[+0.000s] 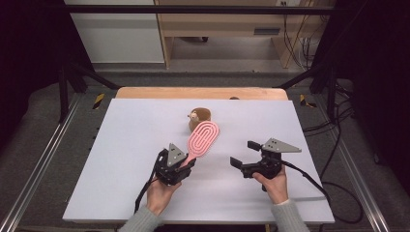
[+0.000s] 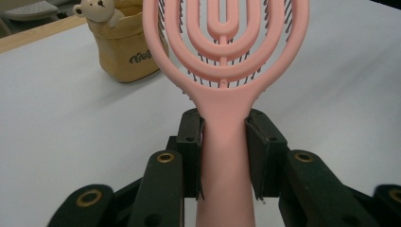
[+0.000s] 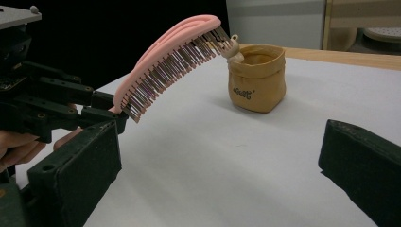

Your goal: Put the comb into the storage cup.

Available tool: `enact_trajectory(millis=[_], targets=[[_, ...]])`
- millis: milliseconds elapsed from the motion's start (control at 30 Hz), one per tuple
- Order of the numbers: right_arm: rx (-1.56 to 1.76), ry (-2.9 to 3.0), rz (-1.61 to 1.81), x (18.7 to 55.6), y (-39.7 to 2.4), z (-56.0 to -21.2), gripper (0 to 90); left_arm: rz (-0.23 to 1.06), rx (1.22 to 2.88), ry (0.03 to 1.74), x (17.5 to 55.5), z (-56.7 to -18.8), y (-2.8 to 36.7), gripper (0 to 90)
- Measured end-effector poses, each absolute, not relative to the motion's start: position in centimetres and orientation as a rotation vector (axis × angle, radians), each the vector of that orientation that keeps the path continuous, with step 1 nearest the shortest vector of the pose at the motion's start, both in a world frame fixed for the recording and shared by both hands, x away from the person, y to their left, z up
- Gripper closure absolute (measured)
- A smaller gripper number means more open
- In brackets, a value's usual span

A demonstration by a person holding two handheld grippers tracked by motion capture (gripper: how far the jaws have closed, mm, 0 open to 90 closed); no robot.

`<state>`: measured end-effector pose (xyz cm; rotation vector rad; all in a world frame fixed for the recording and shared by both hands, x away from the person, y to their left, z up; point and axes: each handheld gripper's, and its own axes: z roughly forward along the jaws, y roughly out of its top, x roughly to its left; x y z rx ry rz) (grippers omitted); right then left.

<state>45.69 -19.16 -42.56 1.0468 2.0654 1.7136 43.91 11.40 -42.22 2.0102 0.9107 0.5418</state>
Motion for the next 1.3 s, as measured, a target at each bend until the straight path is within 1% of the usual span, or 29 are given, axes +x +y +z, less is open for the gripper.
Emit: enact_trajectory(millis=[167, 1300], targets=[[1.054, 2.061, 1.718, 45.7, -19.2, -42.5, 0.5, 0.525, 2.005, 0.906, 44.0, -42.6, 10.6, 69.0], [1.091, 2.052, 1.744, 46.0, -18.2, -42.0, 0.9, 0.535, 1.984, 0.873, 44.0, -43.1, 7.4, 69.1]])
